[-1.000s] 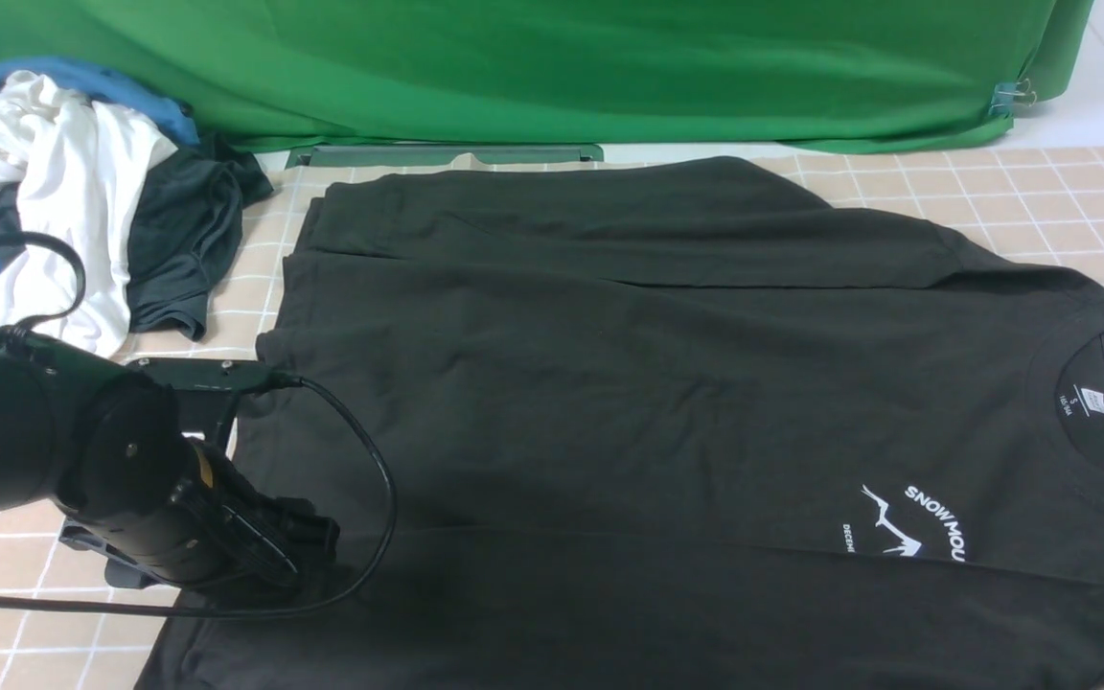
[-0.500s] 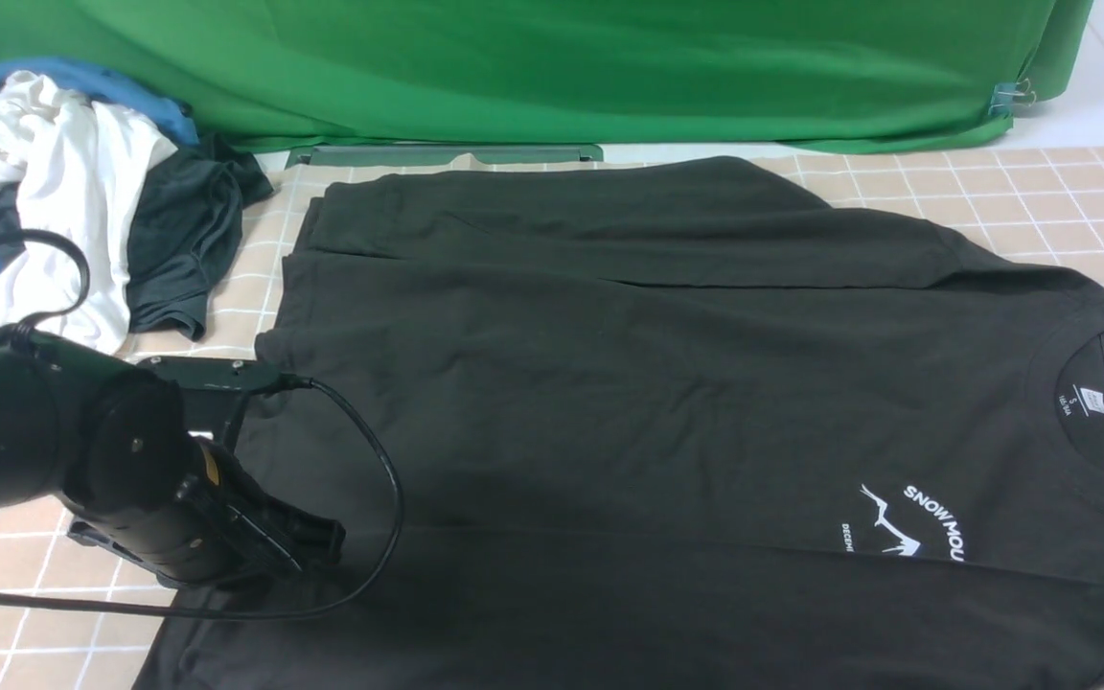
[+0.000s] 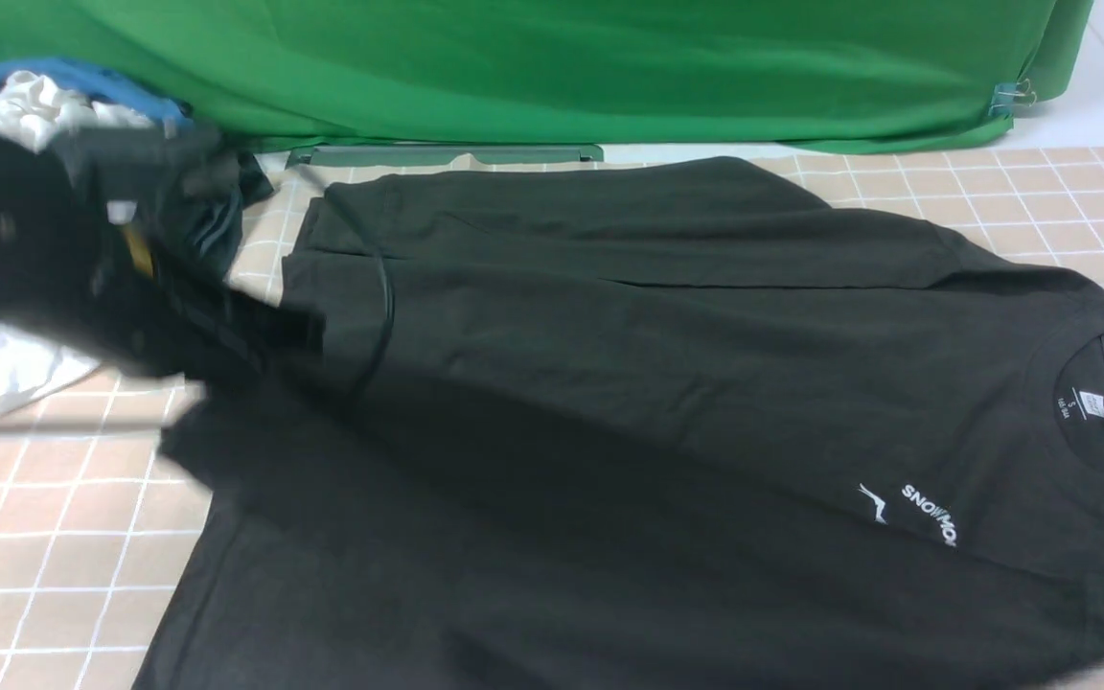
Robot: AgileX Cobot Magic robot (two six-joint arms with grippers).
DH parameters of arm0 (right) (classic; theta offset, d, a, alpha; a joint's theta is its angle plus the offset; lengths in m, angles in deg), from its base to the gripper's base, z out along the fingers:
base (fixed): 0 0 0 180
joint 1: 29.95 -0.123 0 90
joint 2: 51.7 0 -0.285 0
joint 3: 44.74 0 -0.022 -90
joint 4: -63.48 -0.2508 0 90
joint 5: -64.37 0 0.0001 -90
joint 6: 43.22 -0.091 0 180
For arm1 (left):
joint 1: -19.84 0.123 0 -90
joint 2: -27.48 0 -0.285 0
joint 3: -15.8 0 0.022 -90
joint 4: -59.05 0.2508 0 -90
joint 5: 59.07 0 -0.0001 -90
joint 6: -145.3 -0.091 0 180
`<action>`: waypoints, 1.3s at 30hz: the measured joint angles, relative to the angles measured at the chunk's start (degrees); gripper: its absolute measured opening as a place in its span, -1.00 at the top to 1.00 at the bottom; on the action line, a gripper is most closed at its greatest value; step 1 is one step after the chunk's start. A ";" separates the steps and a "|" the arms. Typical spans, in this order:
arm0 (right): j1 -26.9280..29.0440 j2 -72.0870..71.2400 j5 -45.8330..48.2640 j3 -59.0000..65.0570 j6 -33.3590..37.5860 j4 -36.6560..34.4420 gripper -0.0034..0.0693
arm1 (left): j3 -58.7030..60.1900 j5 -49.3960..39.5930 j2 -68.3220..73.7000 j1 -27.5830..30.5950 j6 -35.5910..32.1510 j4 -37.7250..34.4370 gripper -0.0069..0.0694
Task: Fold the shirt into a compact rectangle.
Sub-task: 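Fold the left side of the black T-shirt inward over its body, then grab the top left corner of the dark shirt with the left gripper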
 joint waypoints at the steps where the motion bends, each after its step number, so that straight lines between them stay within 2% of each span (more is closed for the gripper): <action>1: 0.00 0.00 -0.05 0.00 0.00 0.00 0.80 | -1.62 0.07 0.65 0.00 0.00 0.74 0.72; 8: 0.00 0.00 -0.17 0.00 0.00 -0.15 0.80 | -9.65 3.25 8.94 2.92 1.78 3.69 0.72; 14: 0.00 0.00 -0.17 0.00 0.00 -0.18 0.80 | -12.88 7.89 17.33 3.43 1.88 6.71 0.72; 23: 0.00 0.00 0.63 -0.01 0.00 -0.22 0.80 | -14.05 9.45 24.45 3.43 2.02 9.47 0.70; 27: 0.00 1.22 3.56 -0.24 0.00 -0.22 0.80 | -14.79 8.91 24.72 3.43 5.19 12.76 0.44; 28: 0.00 2.01 4.87 -0.55 0.00 0.01 0.80 | -15.65 7.93 24.72 3.43 5.69 13.21 0.37; 29: 0.00 3.28 6.45 -1.23 0.00 0.63 0.80 | -17.34 5.10 24.66 3.43 6.24 13.33 0.20; 30: 0.00 4.03 7.76 -1.80 -0.06 1.11 0.80 | -18.15 3.60 24.52 3.43 6.24 13.33 0.16; 33: 0.00 8.77 12.33 -4.66 -0.68 4.37 0.80 | -22.06 -4.43 23.37 3.43 3.25 10.75 -0.03; 36: 0.00 13.11 14.64 -7.08 -1.13 6.83 0.80 | -23.24 -9.30 21.52 3.43 -0.73 4.55 0.00; 37: 0.00 15.38 15.91 -8.78 -1.30 7.69 0.80 | -22.87 -10.62 19.88 3.20 -3.82 -0.45 0.11; 39: 0.00 19.43 18.56 -11.18 -1.44 8.61 0.80 | -20.77 -10.84 17.27 1.96 -7.83 -5.28 0.33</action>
